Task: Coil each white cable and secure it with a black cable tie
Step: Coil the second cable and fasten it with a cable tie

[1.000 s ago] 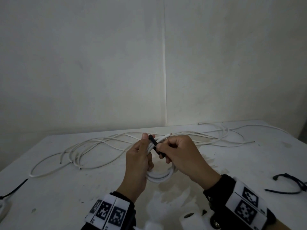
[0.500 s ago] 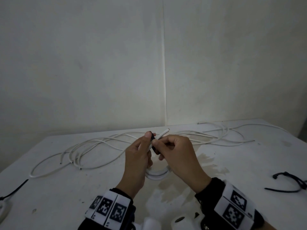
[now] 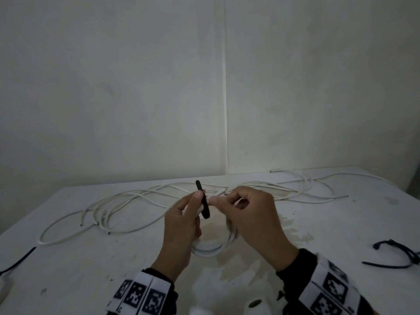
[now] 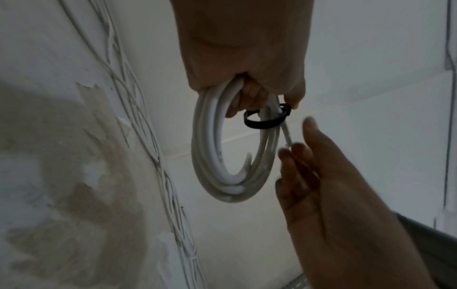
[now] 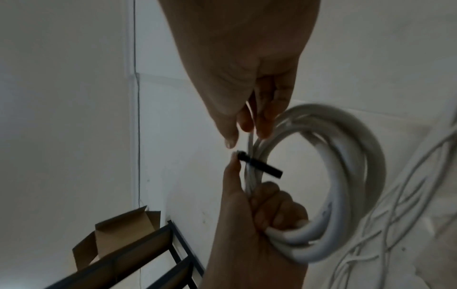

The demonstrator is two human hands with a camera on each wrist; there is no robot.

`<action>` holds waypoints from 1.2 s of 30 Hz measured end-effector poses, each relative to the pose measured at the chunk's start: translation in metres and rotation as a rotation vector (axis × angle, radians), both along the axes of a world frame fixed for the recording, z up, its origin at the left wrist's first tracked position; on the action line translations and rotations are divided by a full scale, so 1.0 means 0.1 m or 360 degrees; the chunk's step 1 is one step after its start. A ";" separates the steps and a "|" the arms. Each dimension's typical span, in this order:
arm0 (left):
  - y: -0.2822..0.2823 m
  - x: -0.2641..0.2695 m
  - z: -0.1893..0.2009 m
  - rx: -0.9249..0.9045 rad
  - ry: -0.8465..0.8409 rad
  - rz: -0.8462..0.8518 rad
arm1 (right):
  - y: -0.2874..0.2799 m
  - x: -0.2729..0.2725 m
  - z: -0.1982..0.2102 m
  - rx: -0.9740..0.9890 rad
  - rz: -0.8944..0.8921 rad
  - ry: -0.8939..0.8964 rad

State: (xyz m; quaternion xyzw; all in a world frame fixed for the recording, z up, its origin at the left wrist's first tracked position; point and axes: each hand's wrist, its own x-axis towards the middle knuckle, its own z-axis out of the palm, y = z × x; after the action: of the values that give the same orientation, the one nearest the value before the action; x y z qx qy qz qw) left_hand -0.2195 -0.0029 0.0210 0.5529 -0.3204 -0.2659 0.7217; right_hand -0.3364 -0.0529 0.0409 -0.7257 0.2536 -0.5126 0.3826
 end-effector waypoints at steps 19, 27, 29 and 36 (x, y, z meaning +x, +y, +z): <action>0.05 -0.19 0.08 0.0033 -0.0148 -0.0100 | -0.33 -0.11 0.17 -0.0006 0.0288 0.0276; 0.04 -0.25 0.08 0.0027 -0.0222 -0.0119 | -0.28 -0.11 0.07 -0.0187 0.0220 0.0255; 0.03 -0.26 0.10 0.0005 -0.0259 -0.0116 | -0.29 -0.12 0.09 -0.0209 0.0204 0.0234; -0.01 -0.28 0.04 -0.0022 -0.0441 -0.0112 | -0.30 -0.10 0.27 -0.0219 0.0033 0.0121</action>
State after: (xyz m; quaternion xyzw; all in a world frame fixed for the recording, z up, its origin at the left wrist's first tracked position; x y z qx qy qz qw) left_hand -0.2475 -0.0042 0.0254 0.5678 -0.4381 -0.2099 0.6646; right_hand -0.3468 -0.0833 0.0681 -0.7718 0.2245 -0.4968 0.3272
